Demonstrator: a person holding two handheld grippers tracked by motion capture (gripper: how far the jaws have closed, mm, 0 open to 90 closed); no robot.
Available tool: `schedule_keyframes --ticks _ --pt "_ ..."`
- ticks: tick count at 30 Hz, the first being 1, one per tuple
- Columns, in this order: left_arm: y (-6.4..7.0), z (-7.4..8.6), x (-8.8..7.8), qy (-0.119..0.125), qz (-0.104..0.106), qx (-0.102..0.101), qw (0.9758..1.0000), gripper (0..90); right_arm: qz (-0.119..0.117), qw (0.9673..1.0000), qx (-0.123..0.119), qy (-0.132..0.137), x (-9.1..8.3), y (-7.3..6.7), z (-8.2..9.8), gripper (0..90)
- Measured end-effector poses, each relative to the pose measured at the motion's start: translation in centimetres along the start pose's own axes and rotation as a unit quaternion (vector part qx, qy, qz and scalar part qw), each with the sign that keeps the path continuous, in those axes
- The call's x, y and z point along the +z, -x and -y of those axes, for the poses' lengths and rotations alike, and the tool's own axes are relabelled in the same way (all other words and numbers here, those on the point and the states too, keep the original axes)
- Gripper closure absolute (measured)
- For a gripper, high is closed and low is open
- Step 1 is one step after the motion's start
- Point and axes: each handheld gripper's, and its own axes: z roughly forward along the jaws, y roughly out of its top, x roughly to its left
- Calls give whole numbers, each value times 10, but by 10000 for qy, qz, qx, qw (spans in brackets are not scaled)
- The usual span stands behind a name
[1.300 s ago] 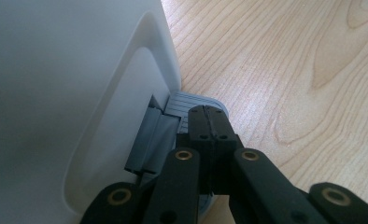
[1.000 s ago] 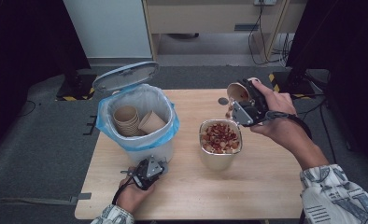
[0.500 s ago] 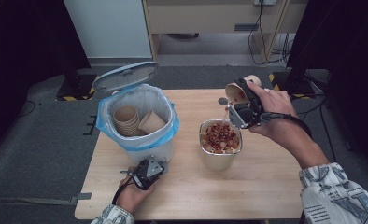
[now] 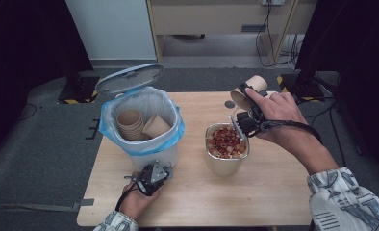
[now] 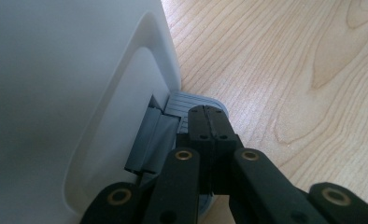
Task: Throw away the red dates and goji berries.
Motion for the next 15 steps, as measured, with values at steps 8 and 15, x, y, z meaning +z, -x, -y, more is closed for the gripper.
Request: schedule_keyframes --ticks 8,15 --pt "0 0 0 -1 -1 3 10000 898 81 9999 -91 -30 0 1 -2 315" --pt "0 0 0 -7 -3 3 10000 898 165 9999 15 42 -6 8 -1 316"
